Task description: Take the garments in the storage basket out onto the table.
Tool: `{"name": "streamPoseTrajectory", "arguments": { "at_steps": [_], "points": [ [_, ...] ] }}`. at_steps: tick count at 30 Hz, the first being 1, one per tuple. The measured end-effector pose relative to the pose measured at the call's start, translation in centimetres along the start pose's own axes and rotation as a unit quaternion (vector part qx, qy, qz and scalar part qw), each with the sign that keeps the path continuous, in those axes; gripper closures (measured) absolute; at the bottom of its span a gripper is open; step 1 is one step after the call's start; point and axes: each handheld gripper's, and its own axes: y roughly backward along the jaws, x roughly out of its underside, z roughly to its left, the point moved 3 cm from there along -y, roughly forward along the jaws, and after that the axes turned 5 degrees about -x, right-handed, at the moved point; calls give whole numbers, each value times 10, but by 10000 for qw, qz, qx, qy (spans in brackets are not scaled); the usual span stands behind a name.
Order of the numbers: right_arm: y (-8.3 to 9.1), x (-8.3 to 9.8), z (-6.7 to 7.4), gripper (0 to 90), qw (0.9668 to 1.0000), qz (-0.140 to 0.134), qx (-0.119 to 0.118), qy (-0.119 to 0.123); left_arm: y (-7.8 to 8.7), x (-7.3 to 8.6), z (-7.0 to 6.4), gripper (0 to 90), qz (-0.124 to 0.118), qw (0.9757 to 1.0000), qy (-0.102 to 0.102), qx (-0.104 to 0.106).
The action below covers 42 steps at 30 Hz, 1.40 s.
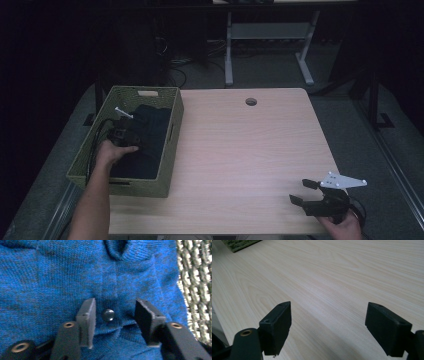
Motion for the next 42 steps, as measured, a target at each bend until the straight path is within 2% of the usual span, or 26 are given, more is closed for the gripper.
{"name": "streamPoseTrajectory", "arguments": {
  "at_steps": [7,28,35,36,38,42],
  "points": [
    [1,-1,1,208,10000,-12,11,27,0,0,1,657,-4,9998,-39,-214],
    [2,-2,1,208,10000,-55,29,24,4,-5,-3,764,146,9992,87,-370],
    [0,-2,1,208,10000,-49,21,51,21,-6,-5,765,-116,9997,135,-186],
    [0,-3,2,208,10000,-41,16,45,27,-6,-8,765,-239,9995,132,-163],
    [-1,-3,2,208,10000,-36,19,51,31,-6,-9,765,-313,9994,106,-142],
    [0,-3,2,208,10000,-60,26,40,46,-7,-13,766,-637,9978,141,62]
  ]
}}
